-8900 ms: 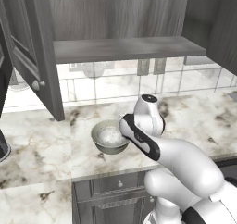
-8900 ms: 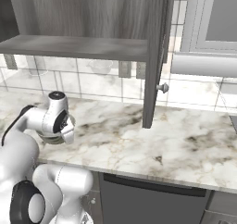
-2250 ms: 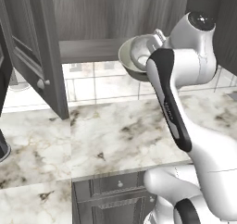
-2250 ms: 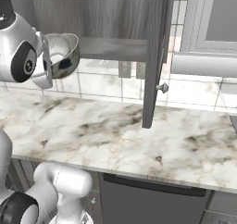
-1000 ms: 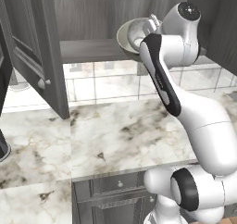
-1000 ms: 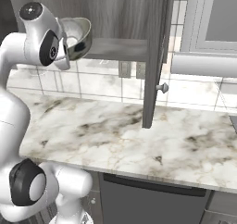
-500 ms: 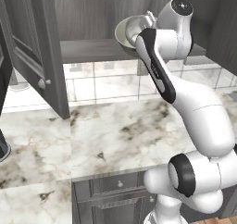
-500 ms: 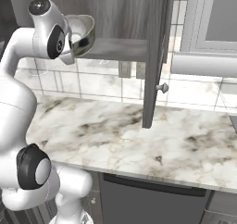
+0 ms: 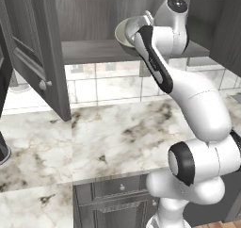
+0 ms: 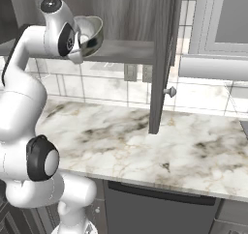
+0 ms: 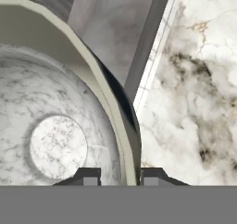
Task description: Pick up the bowls on the counter and stack them on top of one another in the open cabinet. Place the smaller bowl on top of the larger bowl.
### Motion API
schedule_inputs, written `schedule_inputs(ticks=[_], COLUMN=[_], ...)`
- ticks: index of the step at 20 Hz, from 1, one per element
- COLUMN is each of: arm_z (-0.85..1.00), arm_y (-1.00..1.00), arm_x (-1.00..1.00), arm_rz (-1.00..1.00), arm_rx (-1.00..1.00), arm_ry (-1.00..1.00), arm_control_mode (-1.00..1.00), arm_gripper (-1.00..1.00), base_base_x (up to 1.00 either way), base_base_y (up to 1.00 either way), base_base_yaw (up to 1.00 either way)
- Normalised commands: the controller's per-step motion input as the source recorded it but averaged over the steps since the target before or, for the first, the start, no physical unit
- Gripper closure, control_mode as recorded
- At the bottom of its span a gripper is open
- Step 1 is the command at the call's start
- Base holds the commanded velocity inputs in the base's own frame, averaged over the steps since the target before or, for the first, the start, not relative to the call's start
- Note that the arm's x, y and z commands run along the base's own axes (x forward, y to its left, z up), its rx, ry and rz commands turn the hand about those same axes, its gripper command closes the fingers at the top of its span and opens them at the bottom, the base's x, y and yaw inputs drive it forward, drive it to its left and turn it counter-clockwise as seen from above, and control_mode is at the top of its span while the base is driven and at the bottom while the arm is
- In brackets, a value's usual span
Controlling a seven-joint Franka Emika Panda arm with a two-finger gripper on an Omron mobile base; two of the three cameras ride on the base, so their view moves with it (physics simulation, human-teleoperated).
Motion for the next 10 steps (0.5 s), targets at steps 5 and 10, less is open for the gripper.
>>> schedule_inputs(ticks=[5,10], arm_z=[0.0,0.0], arm_y=[0.0,0.0], arm_x=[0.41,0.42], arm_rz=[0.0,0.0], arm_rx=[0.0,0.0], arm_ry=[0.05,0.05], arm_control_mode=[-1.0,-1.0], arm_gripper=[1.0,1.0], base_base_x=[0.0,0.0], base_base_y=[0.0,0.0], base_base_yaw=[0.0,0.0])
